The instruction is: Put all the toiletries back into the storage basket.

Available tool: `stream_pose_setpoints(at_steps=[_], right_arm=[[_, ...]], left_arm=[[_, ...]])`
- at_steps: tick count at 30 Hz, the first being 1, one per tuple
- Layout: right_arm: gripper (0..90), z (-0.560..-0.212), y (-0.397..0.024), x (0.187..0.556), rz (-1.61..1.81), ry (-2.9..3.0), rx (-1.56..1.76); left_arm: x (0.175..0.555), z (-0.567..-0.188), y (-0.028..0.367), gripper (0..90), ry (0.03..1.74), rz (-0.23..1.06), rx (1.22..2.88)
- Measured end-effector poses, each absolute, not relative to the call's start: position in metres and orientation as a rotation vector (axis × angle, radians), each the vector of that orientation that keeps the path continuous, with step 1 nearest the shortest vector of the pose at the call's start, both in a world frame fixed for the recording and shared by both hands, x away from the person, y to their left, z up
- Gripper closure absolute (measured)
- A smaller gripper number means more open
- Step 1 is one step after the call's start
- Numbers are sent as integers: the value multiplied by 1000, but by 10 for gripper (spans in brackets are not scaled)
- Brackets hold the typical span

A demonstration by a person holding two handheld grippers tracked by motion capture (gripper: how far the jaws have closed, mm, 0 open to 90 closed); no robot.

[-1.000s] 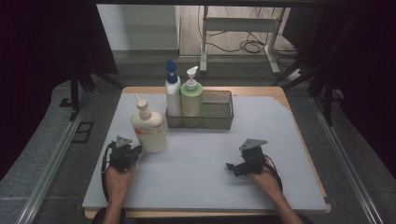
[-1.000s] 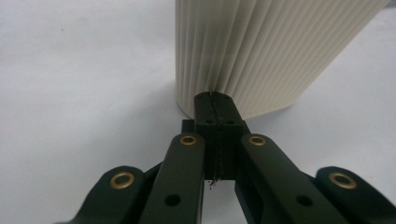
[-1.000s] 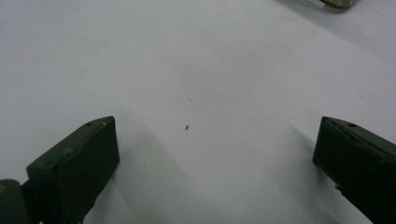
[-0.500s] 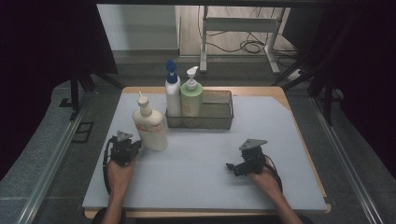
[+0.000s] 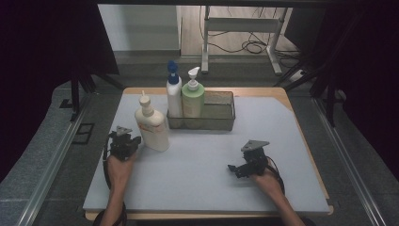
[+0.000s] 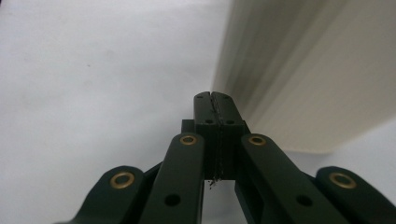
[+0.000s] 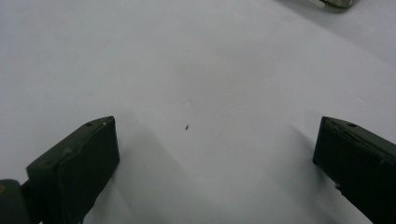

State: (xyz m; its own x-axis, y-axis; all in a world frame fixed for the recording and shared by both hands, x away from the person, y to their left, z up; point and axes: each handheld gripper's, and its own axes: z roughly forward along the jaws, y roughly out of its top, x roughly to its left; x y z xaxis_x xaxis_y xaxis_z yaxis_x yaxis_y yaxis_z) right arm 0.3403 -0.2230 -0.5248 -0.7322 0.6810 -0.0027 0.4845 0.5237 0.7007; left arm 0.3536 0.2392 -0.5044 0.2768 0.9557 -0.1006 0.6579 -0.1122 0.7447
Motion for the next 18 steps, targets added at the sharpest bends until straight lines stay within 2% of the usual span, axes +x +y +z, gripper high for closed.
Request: stream_pose_setpoints(at_steps=[18], right_arm=[[0,-525,-223,340,1016,2489,977]], left_arm=[[384,-510,244,893,1469,446,1802]])
